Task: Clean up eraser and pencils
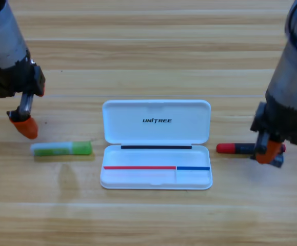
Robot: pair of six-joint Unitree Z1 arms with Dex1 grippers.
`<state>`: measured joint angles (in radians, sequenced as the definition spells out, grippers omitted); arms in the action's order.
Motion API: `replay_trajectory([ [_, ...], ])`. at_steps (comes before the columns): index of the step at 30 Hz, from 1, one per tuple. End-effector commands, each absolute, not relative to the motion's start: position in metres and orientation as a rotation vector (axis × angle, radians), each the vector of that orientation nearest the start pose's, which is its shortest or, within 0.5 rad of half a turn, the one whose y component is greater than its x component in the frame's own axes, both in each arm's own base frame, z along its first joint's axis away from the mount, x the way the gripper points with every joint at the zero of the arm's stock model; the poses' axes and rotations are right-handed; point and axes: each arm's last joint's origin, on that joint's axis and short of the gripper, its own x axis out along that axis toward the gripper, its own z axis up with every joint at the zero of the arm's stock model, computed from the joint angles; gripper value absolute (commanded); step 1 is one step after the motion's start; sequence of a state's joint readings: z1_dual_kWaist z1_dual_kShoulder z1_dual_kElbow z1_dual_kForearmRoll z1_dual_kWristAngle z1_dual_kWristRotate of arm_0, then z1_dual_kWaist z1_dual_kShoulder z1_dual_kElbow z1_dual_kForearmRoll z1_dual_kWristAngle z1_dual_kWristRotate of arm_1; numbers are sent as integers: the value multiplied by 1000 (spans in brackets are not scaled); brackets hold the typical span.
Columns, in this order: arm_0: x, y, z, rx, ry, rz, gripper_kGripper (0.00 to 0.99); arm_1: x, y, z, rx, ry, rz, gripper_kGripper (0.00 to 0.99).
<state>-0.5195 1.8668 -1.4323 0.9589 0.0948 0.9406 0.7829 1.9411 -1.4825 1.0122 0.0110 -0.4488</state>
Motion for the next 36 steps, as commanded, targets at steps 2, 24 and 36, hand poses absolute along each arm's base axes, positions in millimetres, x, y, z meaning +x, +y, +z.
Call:
replay_trajectory([
  [2,318,-170,233,1161,1178,-992,990,235,288,269,-1067,1150,1119,0],
  [24,316,-171,172,1111,1168,-1022,957,252,351,225,-1203,1097,1270,0],
  [36,316,-172,166,1110,1178,-1035,833,253,360,208,-1225,1098,1324,0],
])
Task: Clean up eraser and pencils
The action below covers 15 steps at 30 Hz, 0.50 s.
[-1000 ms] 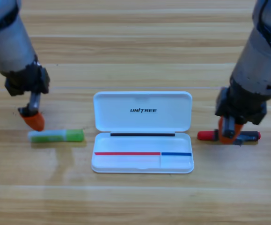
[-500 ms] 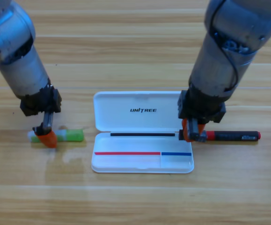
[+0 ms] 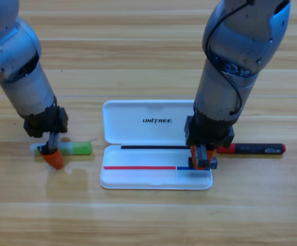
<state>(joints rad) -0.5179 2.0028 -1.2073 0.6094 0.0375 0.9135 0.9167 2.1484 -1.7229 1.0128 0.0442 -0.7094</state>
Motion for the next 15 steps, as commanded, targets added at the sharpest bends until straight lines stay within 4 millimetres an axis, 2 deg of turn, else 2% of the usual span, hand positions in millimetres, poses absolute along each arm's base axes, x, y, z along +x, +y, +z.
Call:
replay_trajectory([
  [1,315,-172,166,1109,1180,-1037,818,254,360,207,-1228,1098,1326,0],
  [4,315,-172,165,1108,1180,-1043,742,255,362,203,-1235,1098,1332,0],
  [9,315,-172,165,1131,1170,-1070,500,257,365,198,-1233,1099,1337,0],
  [12,316,-173,167,1138,1154,-1080,230,257,365,196,-1234,1103,1338,0],
  [14,317,-173,169,1135,1147,-1080,12,257,365,197,-1233,1101,1337,0],
  [15,316,-173,170,1133,1143,-1081,0,257,365,197,-1233,1099,1337,0],
])
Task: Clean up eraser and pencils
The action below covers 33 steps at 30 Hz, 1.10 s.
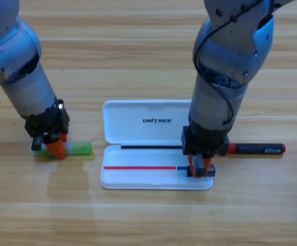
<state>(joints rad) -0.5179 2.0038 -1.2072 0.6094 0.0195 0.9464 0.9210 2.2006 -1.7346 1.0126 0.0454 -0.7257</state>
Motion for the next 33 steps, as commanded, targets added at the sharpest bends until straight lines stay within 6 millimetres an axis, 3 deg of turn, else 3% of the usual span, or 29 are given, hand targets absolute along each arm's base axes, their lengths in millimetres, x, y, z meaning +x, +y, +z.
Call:
replay_trajectory([
  [1,316,-173,172,1130,1136,-1082,0,257,365,197,-1234,1099,1338,0],
  [7,313,-170,189,1150,1107,-1052,0,259,367,197,-1232,1088,1338,0],
  [20,303,-173,304,1120,1051,-1088,0,261,371,194,-1237,1085,1343,0],
  [27,292,-194,325,1119,1036,-1116,0,261,370,192,-1235,1093,1343,0],
  [28,291,-196,325,1120,1037,-1115,0,261,370,192,-1234,1094,1342,106],
  [32,288,-200,324,1119,1041,-1120,0,260,368,194,-1237,1100,1318,805],
  [33,288,-200,324,1119,1042,-1121,0,259,367,196,-1235,1100,1315,873],
])
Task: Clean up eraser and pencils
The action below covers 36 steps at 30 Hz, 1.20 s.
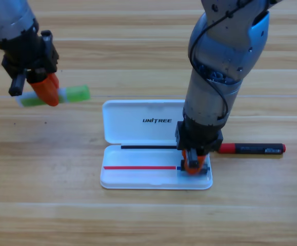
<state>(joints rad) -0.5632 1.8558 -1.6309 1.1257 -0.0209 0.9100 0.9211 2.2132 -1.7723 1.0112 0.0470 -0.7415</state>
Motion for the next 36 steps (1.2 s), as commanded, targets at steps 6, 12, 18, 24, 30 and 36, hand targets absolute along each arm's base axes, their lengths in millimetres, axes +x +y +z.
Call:
replay_trajectory([
  [6,287,-201,323,1119,1048,-1120,0,256,362,214,-1213,1074,1292,905],
  [12,278,-217,321,1121,1048,-1140,0,242,329,258,-1202,1061,1264,905],
  [18,263,-249,316,1129,1040,-1178,0,254,283,256,-1258,1126,1174,919],
  [24,256,-287,297,1138,1062,-1230,0,293,258,229,-1248,1169,1117,917],
  [30,256,-318,267,1146,1114,-1266,0,327,247,203,-1270,1176,1092,917],
  [36,259,-333,250,1152,1139,-1273,0,341,244,183,-1274,1207,1118,916],
])
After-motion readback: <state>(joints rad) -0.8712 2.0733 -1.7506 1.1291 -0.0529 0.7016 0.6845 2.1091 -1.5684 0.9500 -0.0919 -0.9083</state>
